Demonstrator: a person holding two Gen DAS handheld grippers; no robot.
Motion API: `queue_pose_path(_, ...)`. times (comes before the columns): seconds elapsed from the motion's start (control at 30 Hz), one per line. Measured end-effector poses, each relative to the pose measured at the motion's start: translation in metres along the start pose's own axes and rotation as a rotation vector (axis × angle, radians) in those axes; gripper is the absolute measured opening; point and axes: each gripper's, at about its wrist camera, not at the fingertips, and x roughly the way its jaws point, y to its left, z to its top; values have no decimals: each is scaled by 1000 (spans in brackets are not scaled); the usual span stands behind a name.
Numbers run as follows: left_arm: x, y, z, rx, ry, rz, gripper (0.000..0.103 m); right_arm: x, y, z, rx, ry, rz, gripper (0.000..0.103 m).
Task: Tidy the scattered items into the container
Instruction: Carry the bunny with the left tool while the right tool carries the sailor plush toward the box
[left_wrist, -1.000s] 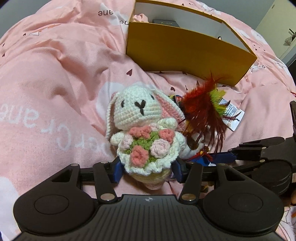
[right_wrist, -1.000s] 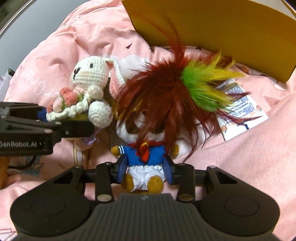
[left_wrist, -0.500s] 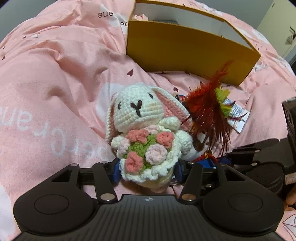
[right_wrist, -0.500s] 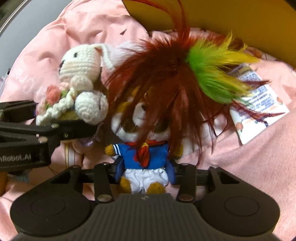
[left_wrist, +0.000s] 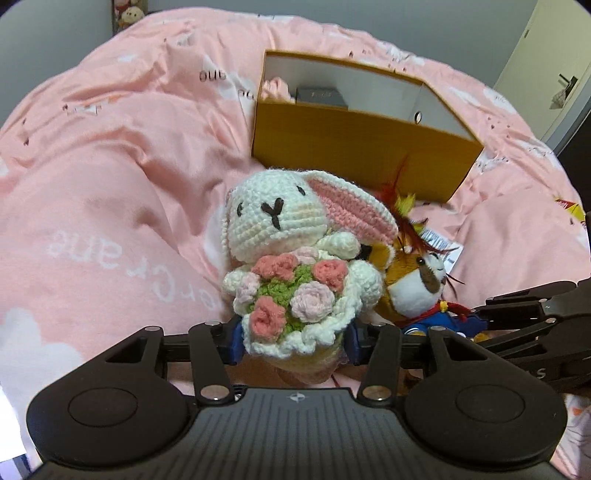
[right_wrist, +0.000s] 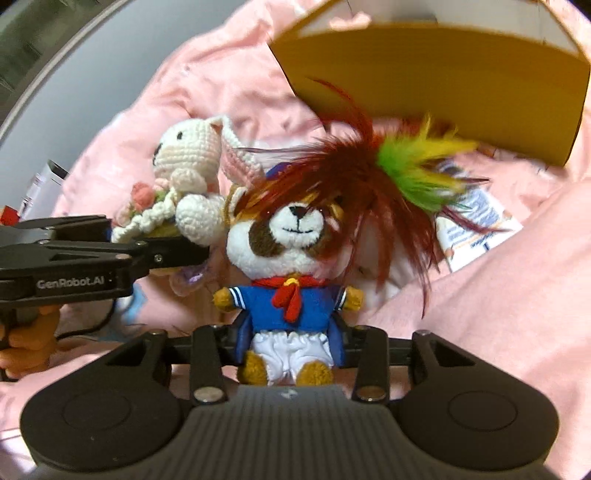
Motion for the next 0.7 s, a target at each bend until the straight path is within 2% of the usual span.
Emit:
queue_pose_path(0.4, -25, -16, 20, 38, -106, 43, 57, -57, 13, 4, -44, -157, -13, 44)
queue_pose_path(0.7, -25, -47, 37, 113, -171, 44, 57, -83, 11, 18, -67, -264, -143, 44)
